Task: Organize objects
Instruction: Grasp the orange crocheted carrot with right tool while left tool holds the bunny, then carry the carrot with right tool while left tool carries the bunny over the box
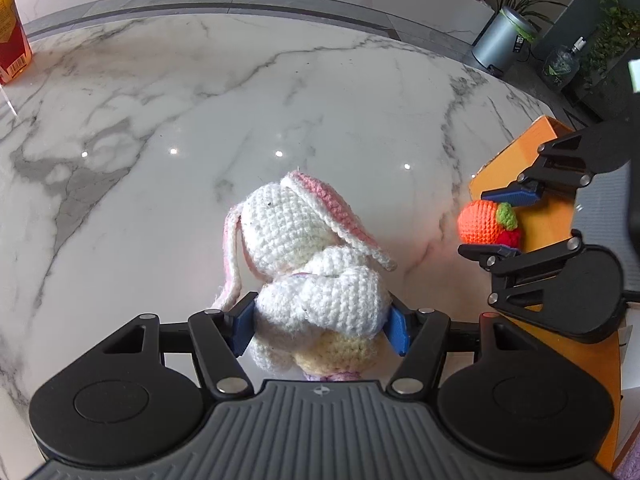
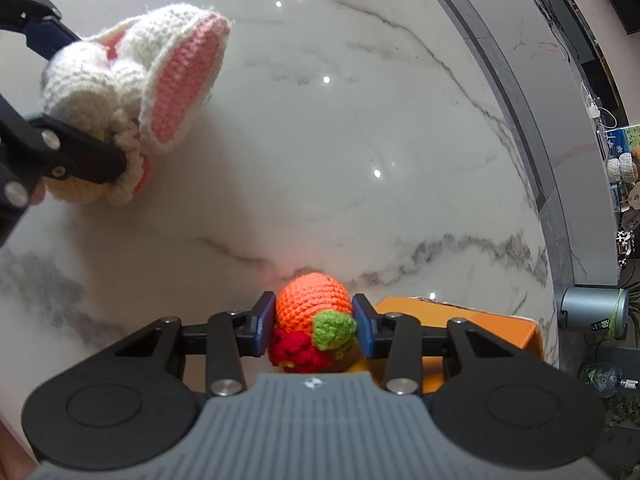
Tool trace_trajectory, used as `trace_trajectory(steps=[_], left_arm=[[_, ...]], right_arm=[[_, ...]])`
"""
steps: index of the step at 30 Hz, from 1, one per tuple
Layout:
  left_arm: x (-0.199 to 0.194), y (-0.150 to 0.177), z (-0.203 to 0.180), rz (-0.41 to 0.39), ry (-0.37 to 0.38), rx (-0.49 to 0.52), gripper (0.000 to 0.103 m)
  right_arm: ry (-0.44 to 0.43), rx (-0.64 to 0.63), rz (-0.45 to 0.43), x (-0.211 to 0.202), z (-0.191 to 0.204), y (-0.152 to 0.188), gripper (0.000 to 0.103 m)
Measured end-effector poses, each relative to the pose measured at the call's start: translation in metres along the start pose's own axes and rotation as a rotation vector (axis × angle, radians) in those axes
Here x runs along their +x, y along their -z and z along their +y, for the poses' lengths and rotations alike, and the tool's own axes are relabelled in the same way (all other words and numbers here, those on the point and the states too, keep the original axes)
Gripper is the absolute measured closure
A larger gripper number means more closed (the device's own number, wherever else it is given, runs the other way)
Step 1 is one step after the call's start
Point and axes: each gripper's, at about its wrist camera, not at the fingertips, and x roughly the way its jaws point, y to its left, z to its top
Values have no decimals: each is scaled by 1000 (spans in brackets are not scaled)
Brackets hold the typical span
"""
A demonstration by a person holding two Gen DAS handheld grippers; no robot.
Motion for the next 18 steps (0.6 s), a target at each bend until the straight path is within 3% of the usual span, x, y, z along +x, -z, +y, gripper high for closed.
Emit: trace_trajectory(steps=[10,14,18], left_arm=[[-12,18,-11,17,51,-8,36],[-17,21,-19,16,69,-22,37],[-41,16,-37,-36,90,-1,37]], right_arm=[[-106,248,-257,-116,-32,45,60],[-140,389,-309,-141,-48,85,60],[-158,510,-306,-147,-59,125,60]])
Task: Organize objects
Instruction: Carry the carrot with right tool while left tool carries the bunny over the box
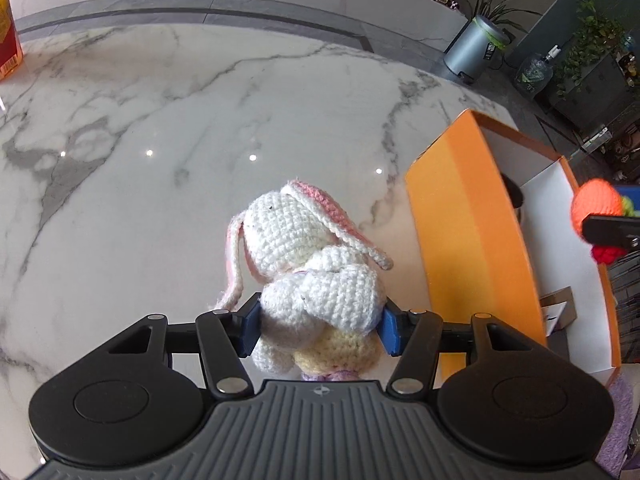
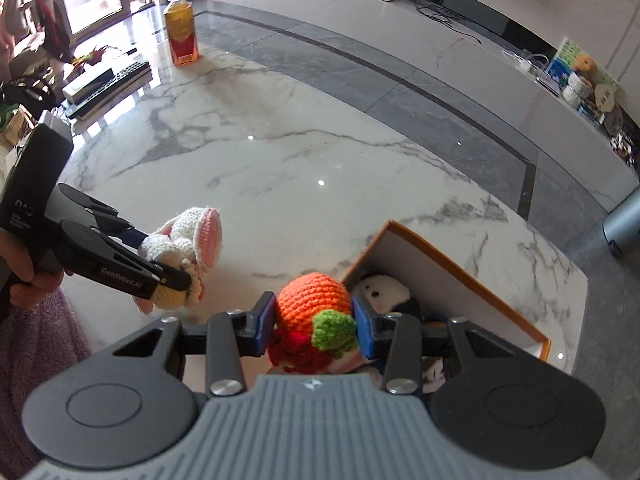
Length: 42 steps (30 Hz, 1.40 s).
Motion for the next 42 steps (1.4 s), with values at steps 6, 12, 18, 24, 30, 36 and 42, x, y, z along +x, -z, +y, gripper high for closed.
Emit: trace_trajectory(steps=[6,12,18,24,30,36,42], left_arm=[[-35,-15,-56,-87,55,106,37],[-39,-34,-105,-123,84,205,37],[-17,-46,-134,-101,78,266,37],[-3,-50,-149,-77,65,303,37],[2,-48,-161,-73,40,332,37],[1,-46,-183,-71,44,372,37],[14,-47,-215,-59,84,410,37]], right_arm=[[-15,177,7,7,-35,34,60],[-127,346,17,39,-61,46,60],[-203,451,60,76,-74,57,60],[-265,461,88,92,-77,67,58],[-276,460,55,84,-84,71,54],[-226,439,16,66,-89,76,54],[-102,406,-9,43,-109,93,54]])
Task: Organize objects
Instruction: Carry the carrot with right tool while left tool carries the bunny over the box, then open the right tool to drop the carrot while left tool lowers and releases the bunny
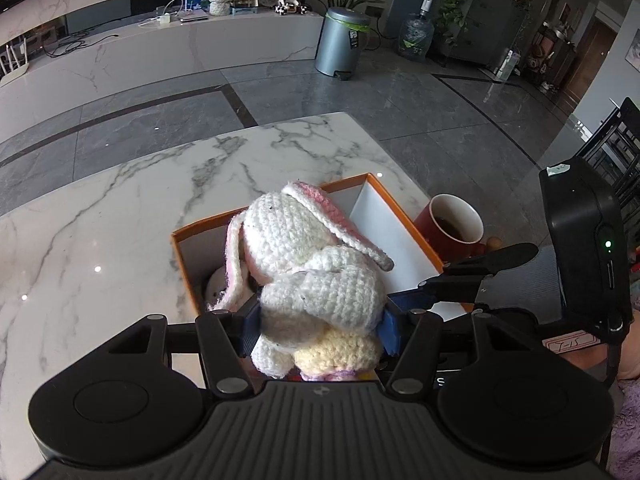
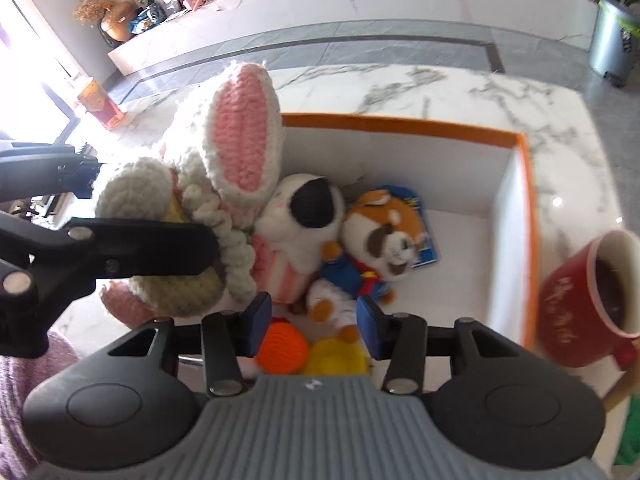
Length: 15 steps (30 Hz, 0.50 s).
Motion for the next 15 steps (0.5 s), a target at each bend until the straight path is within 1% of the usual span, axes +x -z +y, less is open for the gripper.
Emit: trace_trajectory(steps=[5,8,9,12,14,15], left_arm=[[29,-8,-15,27,39,-8,37],[46,-13,-20,42,51,-17,37],[51,-14,-21,45,56,-21,37],[69,-20,-22,60,76,-44,37],[80,-22,-24,72,88,-54,37],[85,-22,-25,77,91,-57,37]], right_arm=[[67,-19,4,-14,-25,5,55],[112,-53,3,-20,-35,7,56],[123,-63,4,-22,-39,7,59],[112,-80,9,-24,-46,8,72],[111,-102,14,-25,-46,10,76],[111,-114,16,-25,-46,10,76]])
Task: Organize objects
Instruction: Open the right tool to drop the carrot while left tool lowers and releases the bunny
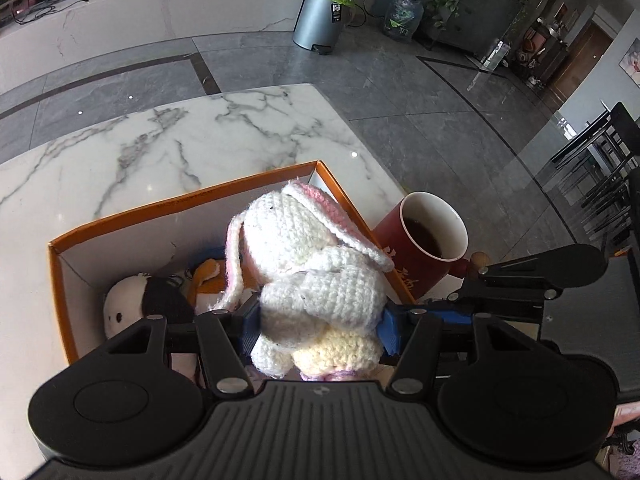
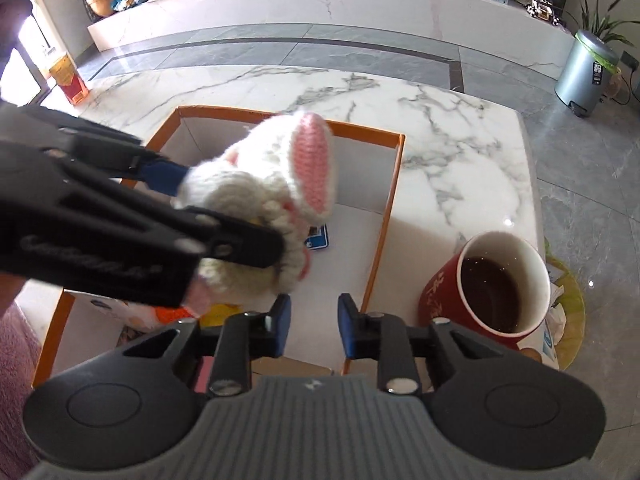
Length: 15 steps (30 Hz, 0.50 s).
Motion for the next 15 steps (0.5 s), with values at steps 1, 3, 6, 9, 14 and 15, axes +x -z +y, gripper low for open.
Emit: trace_trajectory(steps=[1,3,6,9,14,15], left_arm=[[5,-1,0,6,1,-3,36],[14,-3,2,19,-4,-6,36],[28,-2,6,57,11,-23,36],[39,-1,8,81,19,-40,34],[37,1,6,75,4,-21,29],[35,1,6,76,-3,-14,29]], right_arm=[[14,-19,5,1,2,0,78],[22,-51,10,2,5,1,82],[-9,-58,15,5,7,2,73],[18,-84,1,5,13,1,71],[30,-77,-3,10,15,-5,72],[40,-82,-4,12,16,-5,73]])
